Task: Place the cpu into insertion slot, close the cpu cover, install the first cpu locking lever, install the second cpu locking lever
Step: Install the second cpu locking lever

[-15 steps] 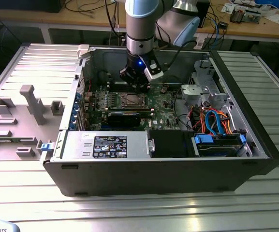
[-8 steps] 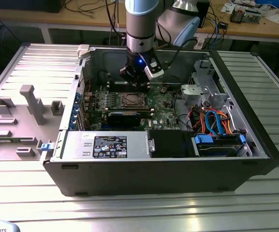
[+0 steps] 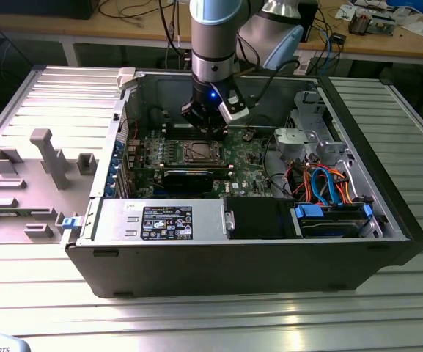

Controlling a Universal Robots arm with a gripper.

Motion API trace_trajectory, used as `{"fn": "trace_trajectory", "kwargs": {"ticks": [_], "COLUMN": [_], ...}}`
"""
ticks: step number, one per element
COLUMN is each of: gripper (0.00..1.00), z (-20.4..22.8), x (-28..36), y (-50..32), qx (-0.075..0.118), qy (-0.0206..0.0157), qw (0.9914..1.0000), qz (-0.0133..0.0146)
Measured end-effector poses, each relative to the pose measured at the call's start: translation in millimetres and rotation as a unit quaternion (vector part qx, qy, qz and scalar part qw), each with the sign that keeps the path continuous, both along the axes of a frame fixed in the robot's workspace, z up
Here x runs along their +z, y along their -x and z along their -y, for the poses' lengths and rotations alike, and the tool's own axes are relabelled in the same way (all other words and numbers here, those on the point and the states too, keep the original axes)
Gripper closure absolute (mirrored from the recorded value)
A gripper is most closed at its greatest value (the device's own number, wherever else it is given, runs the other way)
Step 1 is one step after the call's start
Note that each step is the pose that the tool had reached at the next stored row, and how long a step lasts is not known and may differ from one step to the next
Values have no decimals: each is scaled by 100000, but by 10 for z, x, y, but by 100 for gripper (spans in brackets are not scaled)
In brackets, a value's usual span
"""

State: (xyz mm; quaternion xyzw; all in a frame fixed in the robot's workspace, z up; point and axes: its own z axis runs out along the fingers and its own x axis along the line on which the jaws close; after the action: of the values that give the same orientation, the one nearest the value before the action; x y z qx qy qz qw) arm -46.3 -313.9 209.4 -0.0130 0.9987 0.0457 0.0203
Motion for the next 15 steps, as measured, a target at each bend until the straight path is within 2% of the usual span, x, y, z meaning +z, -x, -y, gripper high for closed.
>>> {"fn": "trace_trajectory", "kwargs": {"ticks": [10, 12, 15], "gripper": [89, 89, 89], "z": [24, 24, 24], "x": [10, 54, 202], "y": [0, 0, 0], "qx": [1, -2, 2], "qy": [7, 3, 3], "qw": [100000, 100000, 100000], "qz": [-3, -7, -34]}}
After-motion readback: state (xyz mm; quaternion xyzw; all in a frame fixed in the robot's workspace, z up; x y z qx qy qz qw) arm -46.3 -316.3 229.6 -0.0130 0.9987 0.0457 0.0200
